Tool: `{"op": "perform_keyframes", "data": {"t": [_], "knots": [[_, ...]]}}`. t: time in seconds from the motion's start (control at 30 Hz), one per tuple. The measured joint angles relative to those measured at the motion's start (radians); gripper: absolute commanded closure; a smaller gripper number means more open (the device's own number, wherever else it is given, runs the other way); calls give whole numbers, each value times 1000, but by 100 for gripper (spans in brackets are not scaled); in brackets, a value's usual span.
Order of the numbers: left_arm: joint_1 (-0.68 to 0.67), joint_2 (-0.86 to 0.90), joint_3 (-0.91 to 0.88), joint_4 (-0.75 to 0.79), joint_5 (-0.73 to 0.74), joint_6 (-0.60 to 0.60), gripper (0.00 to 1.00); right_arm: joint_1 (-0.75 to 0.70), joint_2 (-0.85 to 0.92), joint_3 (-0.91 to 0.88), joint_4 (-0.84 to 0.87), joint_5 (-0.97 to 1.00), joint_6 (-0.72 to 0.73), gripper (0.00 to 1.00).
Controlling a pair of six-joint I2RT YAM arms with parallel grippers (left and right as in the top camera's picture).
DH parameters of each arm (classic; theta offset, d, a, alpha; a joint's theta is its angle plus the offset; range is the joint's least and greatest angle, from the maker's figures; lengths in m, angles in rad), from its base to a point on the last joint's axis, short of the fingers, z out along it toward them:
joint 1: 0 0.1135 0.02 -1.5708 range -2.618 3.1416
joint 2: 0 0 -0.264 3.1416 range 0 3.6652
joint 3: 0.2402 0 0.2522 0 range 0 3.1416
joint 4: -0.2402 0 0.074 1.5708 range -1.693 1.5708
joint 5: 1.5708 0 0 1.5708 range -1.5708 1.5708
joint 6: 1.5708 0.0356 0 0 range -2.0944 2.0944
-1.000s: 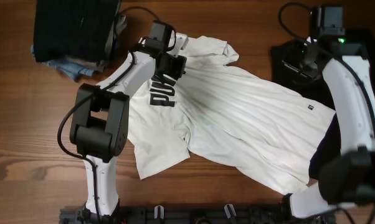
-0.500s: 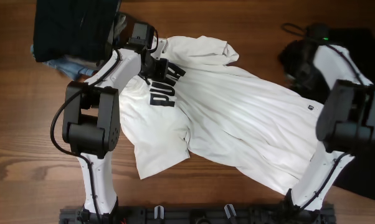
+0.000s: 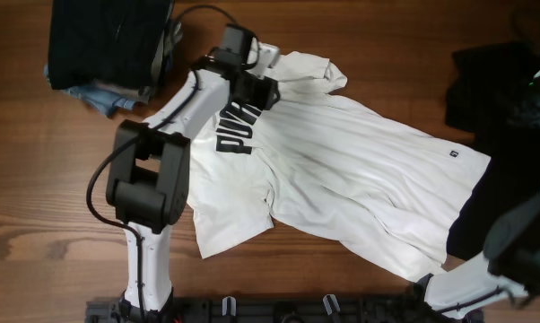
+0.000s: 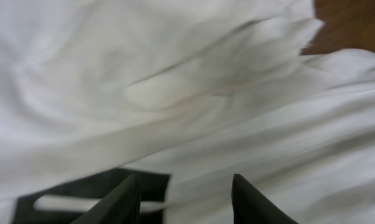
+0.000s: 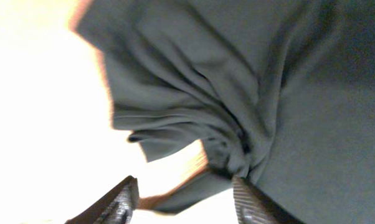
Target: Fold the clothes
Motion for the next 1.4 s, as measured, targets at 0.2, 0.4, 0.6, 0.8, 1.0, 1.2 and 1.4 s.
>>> {"op": "perform_keyframes", "data": {"t": [0.2,0.4,0.6,0.8,1.0,1.2,1.4], "knots": [[-49,120,14,135,15,36,85,2,-117,13,-122,-207,-2,51],[40,146,33,268,-254,-159,80,148,-115,-77,-145,-260,-62,47],[272,159,57,266,-203,-239,66,255,-109,-287,76,-236,-43,34],[254,147,66,201,-64,-242,47,264,-80,-512,415,-236,-20,32],[179,17,56,-31,10,-145,36,304,109,-528,591,-280,6,44],[133,-230,56,-188,-49,-65,30,328,169,-512,691,-350,51,96],[135,-281,56,-227,-128,-54,28,307,231,-278,694,-395,98,96]]}}
